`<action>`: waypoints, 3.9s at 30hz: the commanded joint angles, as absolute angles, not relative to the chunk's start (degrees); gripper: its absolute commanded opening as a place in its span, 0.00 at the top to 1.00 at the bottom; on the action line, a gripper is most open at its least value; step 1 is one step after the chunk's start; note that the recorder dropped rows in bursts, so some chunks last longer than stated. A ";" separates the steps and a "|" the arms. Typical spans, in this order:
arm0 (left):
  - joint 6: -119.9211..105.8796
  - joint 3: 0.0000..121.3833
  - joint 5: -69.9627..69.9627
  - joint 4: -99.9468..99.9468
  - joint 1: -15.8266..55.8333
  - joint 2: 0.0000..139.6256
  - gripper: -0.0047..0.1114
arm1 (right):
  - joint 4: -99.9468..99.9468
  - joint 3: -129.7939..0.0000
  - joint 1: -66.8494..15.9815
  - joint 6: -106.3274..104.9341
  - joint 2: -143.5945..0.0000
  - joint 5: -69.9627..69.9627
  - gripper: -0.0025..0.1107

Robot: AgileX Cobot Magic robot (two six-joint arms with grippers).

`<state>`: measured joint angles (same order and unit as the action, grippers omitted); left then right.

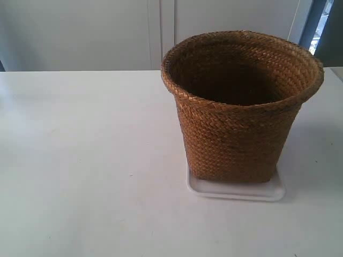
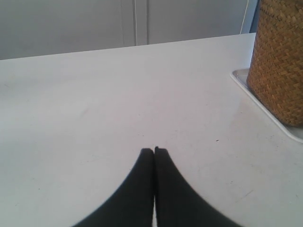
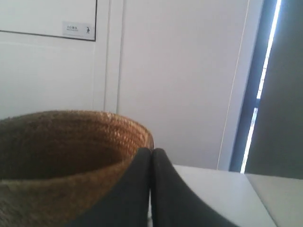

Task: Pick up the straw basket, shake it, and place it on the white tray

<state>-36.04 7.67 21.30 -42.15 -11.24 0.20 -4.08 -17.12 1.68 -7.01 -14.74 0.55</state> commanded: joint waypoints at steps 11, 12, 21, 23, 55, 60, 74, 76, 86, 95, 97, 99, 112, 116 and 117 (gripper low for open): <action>-36.08 7.46 21.43 -42.75 -11.22 0.00 0.96 | -5.85 0.00 1.81 -7.38 -1.73 -6.10 0.98; -36.08 7.46 21.43 -42.75 -11.22 0.00 0.96 | -5.98 0.00 1.81 -6.99 -1.19 -4.08 0.98; -36.08 7.46 21.43 -42.75 -11.22 0.00 0.96 | -6.26 0.00 1.81 -5.56 -0.55 -0.40 0.98; -36.08 7.46 21.43 -42.75 -11.22 0.00 0.96 | -6.26 0.00 1.81 -5.56 -0.55 -0.40 0.98; -36.07 0.00 20.74 -13.14 -10.73 0.00 0.96 | -6.26 0.00 1.81 -5.56 -0.55 -0.40 0.98; -35.94 0.00 12.43 -12.72 -10.73 0.00 0.96 | -6.26 0.00 1.81 -5.56 -0.55 -0.40 0.98; -35.94 0.00 11.94 -11.87 -10.73 0.00 0.96 | -6.26 0.00 1.81 -5.56 -0.55 -0.40 0.98; -35.94 0.00 11.94 -11.87 -10.73 0.00 0.96 | -6.26 0.00 1.81 -5.56 -0.55 -0.40 0.98; -35.94 0.00 11.94 -11.87 -10.73 0.00 0.96 | -6.26 0.00 1.81 -5.56 -0.55 -0.40 0.98; -35.94 0.00 11.94 -11.87 -10.73 0.00 0.96 | -6.26 0.00 1.81 -5.56 -0.55 -0.40 0.98; -35.94 0.00 11.94 -11.87 -10.73 0.00 0.96 | -6.26 0.00 1.81 -5.56 -0.55 -0.40 0.98; -35.94 0.00 11.94 -11.87 -10.73 0.00 0.96 | -6.26 0.00 1.81 -5.56 -0.55 -0.40 0.98; -35.94 0.00 11.94 -11.87 -10.73 0.00 0.96 | -6.26 0.00 1.81 -5.56 -0.55 -0.40 0.98; -35.94 0.00 11.94 -11.87 -10.73 0.00 0.96 | -6.26 0.00 1.81 -5.56 -0.55 -0.40 0.98; -35.94 0.00 11.94 -11.87 -10.73 0.00 0.96 | -6.26 0.00 1.81 -5.56 -0.55 -0.40 0.98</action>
<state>-36.04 0.29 12.21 -11.75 -11.13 0.20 -6.11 -0.35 1.68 -5.60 -0.65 -0.39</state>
